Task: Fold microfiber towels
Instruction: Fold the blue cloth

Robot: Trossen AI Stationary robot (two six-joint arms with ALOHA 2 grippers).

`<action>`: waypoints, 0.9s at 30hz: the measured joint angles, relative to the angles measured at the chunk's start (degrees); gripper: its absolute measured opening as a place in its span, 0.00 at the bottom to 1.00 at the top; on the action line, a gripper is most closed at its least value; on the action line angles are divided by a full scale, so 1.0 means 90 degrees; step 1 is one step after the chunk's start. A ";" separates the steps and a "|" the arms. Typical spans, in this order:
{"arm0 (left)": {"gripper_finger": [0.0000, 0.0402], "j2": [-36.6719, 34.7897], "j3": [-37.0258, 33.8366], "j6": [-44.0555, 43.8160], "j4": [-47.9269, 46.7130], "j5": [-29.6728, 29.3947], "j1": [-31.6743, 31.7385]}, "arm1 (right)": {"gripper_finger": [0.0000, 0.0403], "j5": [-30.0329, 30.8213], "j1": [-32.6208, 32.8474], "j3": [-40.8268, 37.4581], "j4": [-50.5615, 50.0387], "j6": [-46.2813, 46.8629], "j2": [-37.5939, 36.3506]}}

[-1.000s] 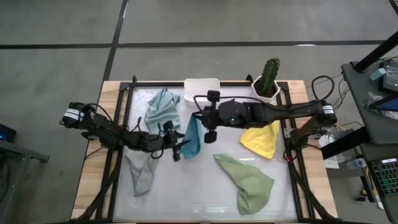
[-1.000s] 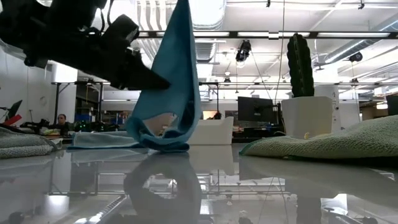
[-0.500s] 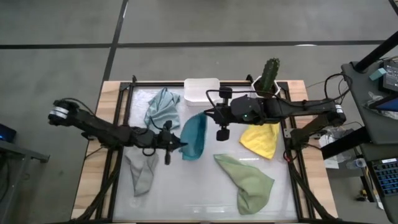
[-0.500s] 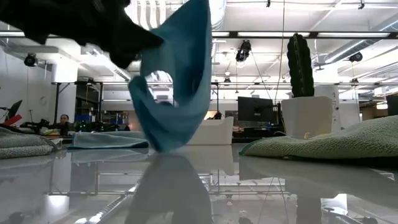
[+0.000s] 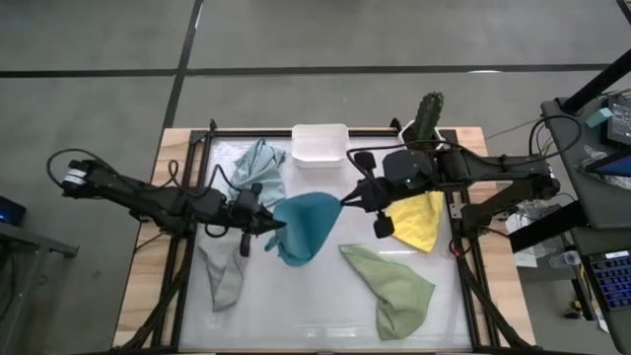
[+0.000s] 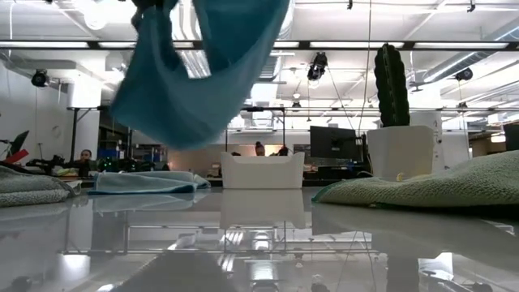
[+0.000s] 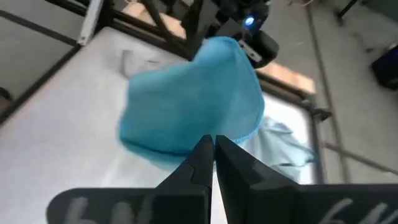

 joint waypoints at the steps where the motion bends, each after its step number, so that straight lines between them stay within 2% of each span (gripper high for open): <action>1: 0.00 0.0011 0.0095 0.0107 -0.0009 0.0004 0.0000 | 0.02 0.0119 -0.0002 0.0000 0.0076 -0.0072 -0.0024; 4: 0.00 0.0007 0.0404 0.0467 -0.0389 0.0007 0.0024 | 0.02 0.0544 -0.0033 0.0000 0.0285 -0.0316 -0.0077; 16: 0.00 0.0009 0.2240 0.0787 -0.4114 0.0007 0.1055 | 0.02 0.0639 -0.0601 0.0000 0.0247 -0.0399 -0.0105; 23: 0.00 0.0007 0.2640 0.1661 -0.4745 0.0026 0.1724 | 0.02 0.0642 -0.1189 -0.0002 0.0264 -0.0487 -0.0105; 27: 0.00 0.0007 0.2650 0.1998 -0.4813 0.0028 0.2130 | 0.02 0.0931 -0.1511 -0.0002 0.0353 -0.0654 -0.0105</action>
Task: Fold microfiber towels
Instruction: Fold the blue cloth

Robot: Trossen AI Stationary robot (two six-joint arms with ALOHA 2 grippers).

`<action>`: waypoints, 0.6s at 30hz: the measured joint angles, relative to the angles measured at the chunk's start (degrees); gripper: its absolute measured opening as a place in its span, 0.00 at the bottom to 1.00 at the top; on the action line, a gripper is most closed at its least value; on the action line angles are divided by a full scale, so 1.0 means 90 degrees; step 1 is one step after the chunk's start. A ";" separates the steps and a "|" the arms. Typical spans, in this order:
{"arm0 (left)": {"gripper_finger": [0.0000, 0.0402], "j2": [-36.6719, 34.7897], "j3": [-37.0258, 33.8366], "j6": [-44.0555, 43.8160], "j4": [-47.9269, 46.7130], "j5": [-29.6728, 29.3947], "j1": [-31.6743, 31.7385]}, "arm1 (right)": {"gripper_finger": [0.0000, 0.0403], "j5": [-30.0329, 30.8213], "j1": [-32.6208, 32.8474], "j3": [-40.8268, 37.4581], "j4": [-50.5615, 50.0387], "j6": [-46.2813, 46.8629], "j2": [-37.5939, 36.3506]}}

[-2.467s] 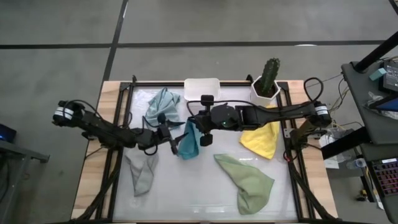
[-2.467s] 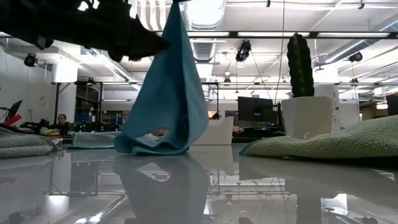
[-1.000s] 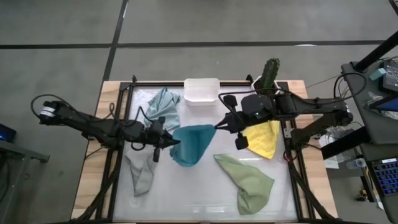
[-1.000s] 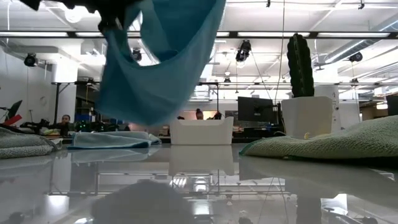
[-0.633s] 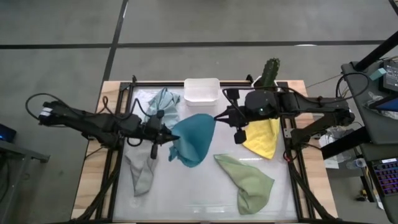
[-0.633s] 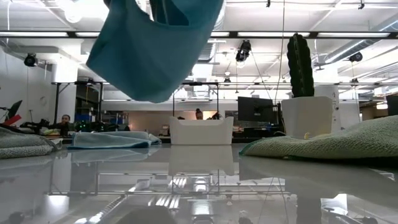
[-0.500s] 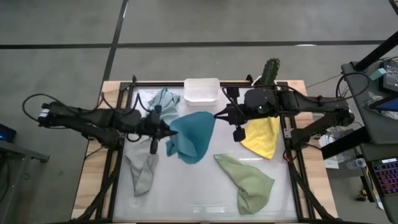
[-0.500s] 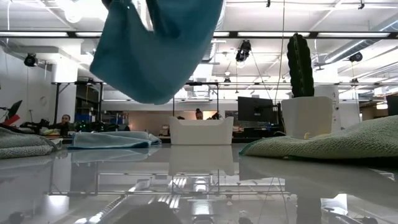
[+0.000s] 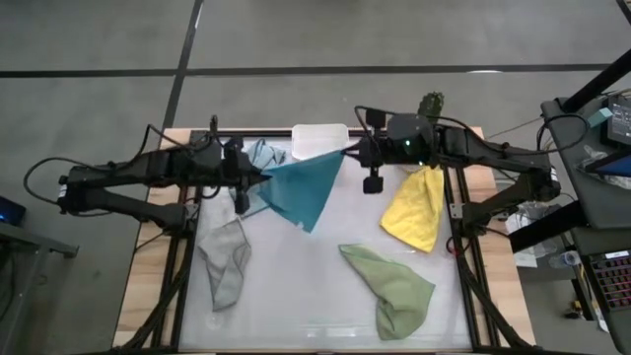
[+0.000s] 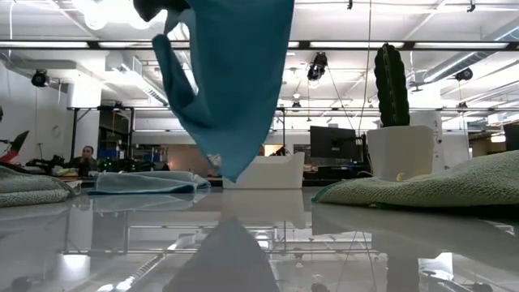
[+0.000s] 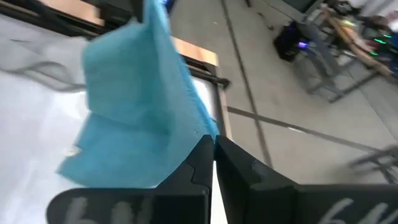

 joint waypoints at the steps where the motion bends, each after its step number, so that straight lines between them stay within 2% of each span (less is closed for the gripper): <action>1: 0.00 0.0000 -0.0017 -0.0017 -0.0017 0.0000 0.0074 | 0.02 0.0021 -0.0080 0.0000 0.0009 -0.0032 0.0000; 4: 0.00 0.0048 -0.0042 -0.0055 -0.0157 -0.0002 0.0148 | 0.02 -0.0134 -0.0239 -0.0012 -0.0075 -0.0011 0.0000; 10: 0.01 0.0318 -0.0054 -0.0539 -0.0521 0.0550 0.0133 | 0.02 -0.1306 -0.0140 -0.0453 -0.0146 0.0436 -0.0002; 14: 0.05 0.0662 -0.0145 -0.0673 -0.0739 0.0699 0.0066 | 0.02 -0.1419 0.0156 -0.1089 -0.0038 0.0634 -0.0002; 18: 0.04 0.1070 -0.0398 -0.0866 -0.0767 0.1367 -0.0010 | 0.02 -0.1421 0.0474 -0.1803 0.0119 0.0866 -0.0002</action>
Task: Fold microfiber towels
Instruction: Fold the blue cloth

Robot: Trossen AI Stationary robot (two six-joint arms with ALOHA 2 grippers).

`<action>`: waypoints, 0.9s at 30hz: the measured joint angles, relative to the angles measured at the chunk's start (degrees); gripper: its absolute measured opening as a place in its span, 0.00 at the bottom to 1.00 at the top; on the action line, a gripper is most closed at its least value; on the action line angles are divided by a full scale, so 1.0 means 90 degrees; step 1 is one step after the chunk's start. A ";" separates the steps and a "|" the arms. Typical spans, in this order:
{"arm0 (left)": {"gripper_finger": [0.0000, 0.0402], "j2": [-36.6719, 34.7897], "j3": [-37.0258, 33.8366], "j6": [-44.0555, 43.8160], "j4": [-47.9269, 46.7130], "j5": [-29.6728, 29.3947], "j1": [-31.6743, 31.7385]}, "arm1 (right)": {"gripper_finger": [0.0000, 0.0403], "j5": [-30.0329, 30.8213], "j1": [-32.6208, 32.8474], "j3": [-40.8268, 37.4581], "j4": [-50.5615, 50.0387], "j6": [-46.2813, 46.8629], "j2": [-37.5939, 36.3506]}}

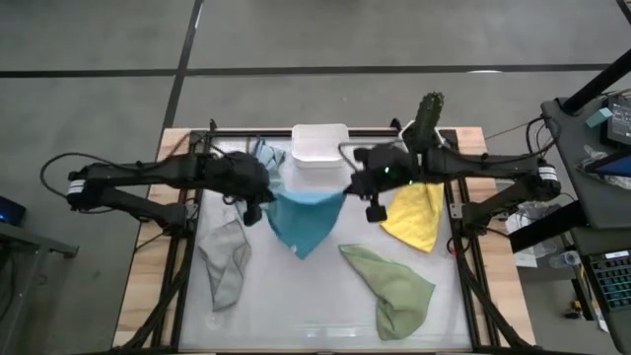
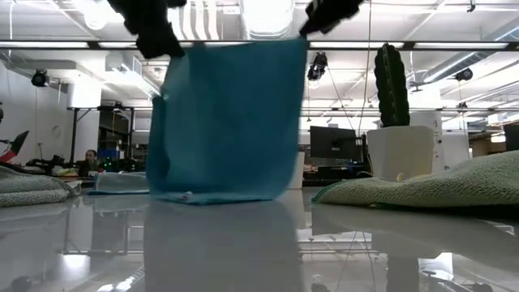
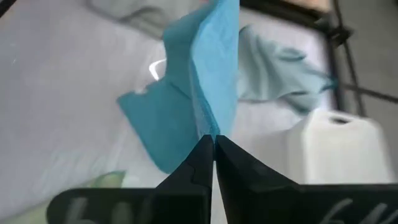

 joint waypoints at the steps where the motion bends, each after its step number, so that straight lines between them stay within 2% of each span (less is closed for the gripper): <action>1: 0.03 0.0106 -0.0070 -0.0011 -0.0009 0.0139 -0.0029 | 0.02 0.0002 0.0066 -0.0171 0.0081 0.0073 0.0000; 8: 0.02 0.0947 -0.0353 -0.0535 0.0079 0.0322 -0.0207 | 0.02 0.0002 0.0387 -0.1133 0.0513 0.0595 0.0000; 12: 0.08 0.1343 -0.0554 -0.0698 0.0158 0.0816 -0.0300 | 0.02 0.0005 0.0543 -0.1745 0.0984 0.0862 0.0000; 18: 0.19 0.1814 -0.0715 -0.0797 0.0312 0.0781 -0.0543 | 0.02 0.0004 0.0734 -0.2456 0.1532 0.1297 0.0000; 23: 0.16 0.2102 -0.0743 -0.0687 0.0446 0.0765 -0.0858 | 0.02 0.0028 0.0910 -0.2701 0.1748 0.1575 0.0000; 27: 0.16 0.2287 -0.0766 -0.0716 0.1046 0.0734 -0.1226 | 0.02 0.0033 0.1006 -0.2797 0.1822 0.1683 0.0000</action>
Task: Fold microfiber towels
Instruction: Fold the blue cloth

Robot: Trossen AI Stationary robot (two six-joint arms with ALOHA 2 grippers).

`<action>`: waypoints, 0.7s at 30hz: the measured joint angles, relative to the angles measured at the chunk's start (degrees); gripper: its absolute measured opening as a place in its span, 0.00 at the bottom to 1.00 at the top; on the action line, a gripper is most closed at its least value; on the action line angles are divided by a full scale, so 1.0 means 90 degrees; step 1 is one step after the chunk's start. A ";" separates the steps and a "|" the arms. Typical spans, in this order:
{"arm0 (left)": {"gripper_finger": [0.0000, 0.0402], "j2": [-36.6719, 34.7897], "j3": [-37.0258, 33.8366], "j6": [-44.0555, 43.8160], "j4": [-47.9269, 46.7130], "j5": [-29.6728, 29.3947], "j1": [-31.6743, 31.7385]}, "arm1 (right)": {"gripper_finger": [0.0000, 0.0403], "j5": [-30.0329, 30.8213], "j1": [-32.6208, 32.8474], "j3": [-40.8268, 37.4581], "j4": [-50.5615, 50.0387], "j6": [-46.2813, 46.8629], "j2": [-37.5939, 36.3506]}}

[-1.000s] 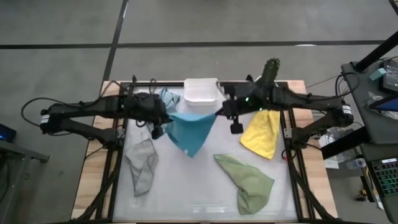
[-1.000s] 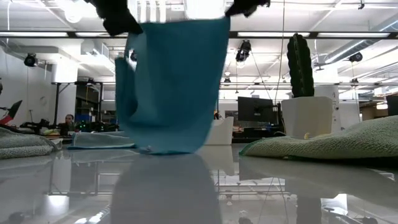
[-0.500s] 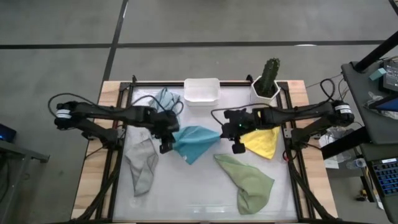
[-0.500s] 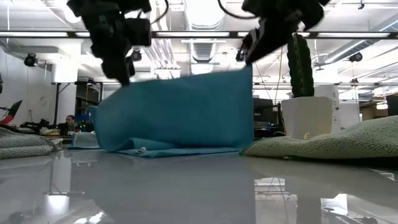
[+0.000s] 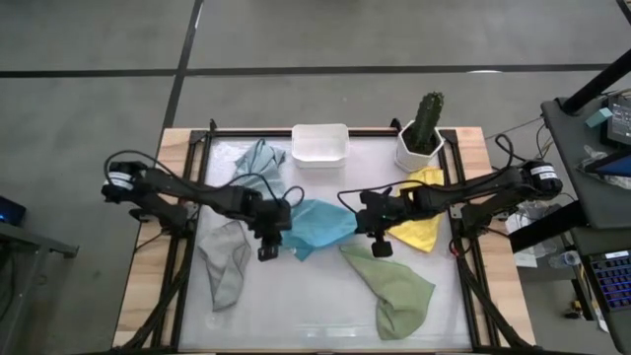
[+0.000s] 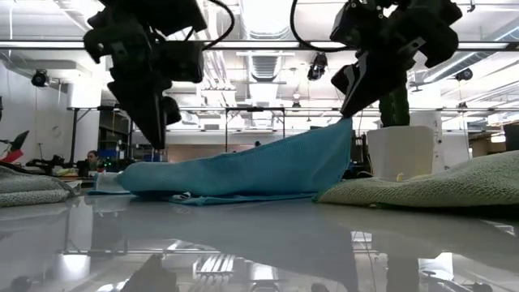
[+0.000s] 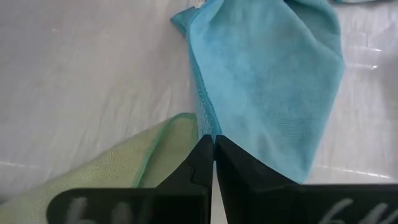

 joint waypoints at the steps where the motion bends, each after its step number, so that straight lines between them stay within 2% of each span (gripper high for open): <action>1: 0.17 0.0041 -0.0006 0.0053 0.0045 -0.0001 -0.0083 | 0.02 0.0002 0.0017 -0.0012 0.0012 0.0025 0.0000; 6: 0.29 0.0095 -0.0005 0.0083 0.0136 -0.0347 -0.0359 | 0.02 0.0013 0.0037 -0.0022 0.0043 0.0063 0.0000; 10: 0.39 -0.0063 -0.0006 0.0509 0.0095 -0.1432 -0.0571 | 0.02 0.0015 0.0034 -0.0022 0.0160 0.0056 0.0000; 12: 0.43 -0.0073 -0.0012 0.0861 0.0234 -0.1607 -0.0617 | 0.02 0.0017 0.0034 -0.0022 0.0186 0.0039 0.0000; 16: 0.44 0.0009 -0.0295 0.0943 0.1225 -0.1789 -0.0607 | 0.02 0.0020 0.0034 -0.0022 0.0191 -0.0007 0.0002; 19: 0.43 0.0009 -0.0545 0.1048 0.1841 -0.2695 -0.0606 | 0.02 0.0020 0.0034 -0.0024 0.0198 -0.0008 0.0002; 21: 0.41 0.0007 -0.0688 0.1051 0.2201 -0.2929 -0.0580 | 0.02 0.0022 0.0034 -0.0024 0.0201 -0.0014 0.0002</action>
